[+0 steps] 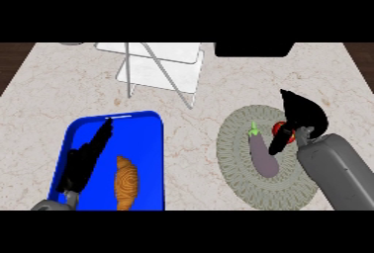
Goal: Pick the tomato from the placemat and place it in the tiered shelf
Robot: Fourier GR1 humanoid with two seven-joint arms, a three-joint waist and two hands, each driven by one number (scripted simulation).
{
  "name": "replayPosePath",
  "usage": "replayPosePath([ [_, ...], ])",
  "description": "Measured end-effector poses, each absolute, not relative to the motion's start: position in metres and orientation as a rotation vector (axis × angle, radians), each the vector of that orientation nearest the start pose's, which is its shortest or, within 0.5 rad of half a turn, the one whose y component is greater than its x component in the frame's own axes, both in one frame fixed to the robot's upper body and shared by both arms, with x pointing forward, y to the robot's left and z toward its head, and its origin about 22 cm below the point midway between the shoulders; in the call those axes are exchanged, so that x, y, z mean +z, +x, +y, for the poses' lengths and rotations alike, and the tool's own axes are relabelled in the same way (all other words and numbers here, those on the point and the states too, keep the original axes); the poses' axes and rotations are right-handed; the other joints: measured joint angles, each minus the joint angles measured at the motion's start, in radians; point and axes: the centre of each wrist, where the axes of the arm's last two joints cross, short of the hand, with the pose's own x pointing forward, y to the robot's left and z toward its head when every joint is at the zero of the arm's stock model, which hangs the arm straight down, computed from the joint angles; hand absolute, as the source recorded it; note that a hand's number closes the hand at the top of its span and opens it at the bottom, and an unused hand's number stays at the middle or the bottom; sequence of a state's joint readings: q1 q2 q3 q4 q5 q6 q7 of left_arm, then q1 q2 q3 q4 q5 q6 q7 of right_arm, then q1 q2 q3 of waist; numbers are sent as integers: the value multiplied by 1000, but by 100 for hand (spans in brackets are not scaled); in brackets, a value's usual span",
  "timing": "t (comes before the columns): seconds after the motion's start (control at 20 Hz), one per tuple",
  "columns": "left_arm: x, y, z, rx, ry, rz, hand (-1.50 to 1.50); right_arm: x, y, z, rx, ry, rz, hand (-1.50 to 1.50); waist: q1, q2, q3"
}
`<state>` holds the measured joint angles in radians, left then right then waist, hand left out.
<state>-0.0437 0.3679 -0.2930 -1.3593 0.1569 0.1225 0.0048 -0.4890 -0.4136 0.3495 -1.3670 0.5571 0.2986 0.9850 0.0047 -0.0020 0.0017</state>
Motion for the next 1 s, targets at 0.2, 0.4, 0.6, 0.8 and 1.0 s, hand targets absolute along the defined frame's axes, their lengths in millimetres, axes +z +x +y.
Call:
replayPosePath([
  [0.2, -32, 238, 267, -282, 110, -1338, 0, 84, 334, -209, 920, -964, -651, -150, -1, 0, 0],
  [0.4, -31, 242, 269, -287, 109, -1331, 0, 75, 335, -214, 931, -988, -616, -150, -2, 0, 0],
  [0.6, -31, 240, 266, -283, 107, -1326, 0, 63, 331, -219, 945, -993, -582, -150, -2, 0, -1],
  [0.8, -31, 242, 263, -289, 113, -1329, 0, 59, 336, -222, 951, -1008, -555, -150, -2, 0, -2],
  [1.0, -34, 237, 263, -287, 112, -1340, 0, 49, 339, -224, 963, -1016, -529, -150, -2, -2, -3],
])
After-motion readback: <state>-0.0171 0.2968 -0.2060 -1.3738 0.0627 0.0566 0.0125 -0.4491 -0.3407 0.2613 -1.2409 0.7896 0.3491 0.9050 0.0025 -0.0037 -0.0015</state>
